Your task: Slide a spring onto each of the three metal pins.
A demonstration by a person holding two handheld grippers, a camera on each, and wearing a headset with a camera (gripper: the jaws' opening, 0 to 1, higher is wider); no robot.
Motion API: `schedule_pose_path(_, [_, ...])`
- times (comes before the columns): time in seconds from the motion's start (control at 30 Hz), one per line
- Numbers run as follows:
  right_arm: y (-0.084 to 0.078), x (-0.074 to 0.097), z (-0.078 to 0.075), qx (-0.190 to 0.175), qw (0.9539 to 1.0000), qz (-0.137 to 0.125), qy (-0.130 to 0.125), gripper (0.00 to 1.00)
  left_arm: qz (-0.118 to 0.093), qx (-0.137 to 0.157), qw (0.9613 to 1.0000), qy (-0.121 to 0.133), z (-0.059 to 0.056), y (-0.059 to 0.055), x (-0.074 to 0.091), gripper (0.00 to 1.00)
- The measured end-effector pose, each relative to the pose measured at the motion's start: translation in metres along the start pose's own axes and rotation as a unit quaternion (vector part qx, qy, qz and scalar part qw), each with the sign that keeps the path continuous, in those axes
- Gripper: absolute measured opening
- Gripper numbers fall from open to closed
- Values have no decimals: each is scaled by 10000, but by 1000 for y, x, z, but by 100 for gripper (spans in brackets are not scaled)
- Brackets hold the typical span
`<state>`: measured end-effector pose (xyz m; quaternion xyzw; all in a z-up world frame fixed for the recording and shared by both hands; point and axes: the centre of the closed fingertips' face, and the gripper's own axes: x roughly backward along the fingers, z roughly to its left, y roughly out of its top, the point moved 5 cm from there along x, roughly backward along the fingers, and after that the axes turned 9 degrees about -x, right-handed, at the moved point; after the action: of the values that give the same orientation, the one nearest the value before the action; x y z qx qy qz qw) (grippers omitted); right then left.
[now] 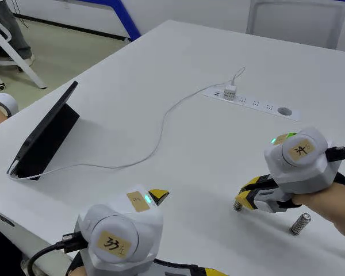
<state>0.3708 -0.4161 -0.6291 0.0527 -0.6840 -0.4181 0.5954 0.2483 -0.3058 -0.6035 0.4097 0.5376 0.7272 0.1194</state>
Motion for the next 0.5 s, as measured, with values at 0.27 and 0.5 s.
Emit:
schedule_pose_path(0.27, [0,2,-1,23,10000,-36,-18,15,19,3,10000,20,1,-1,0,100])
schedule_pose_path(0.5, [-2,15,-1,-101,9996,-253,-98,18,64,14,10000,-12,0,-2,-1,100])
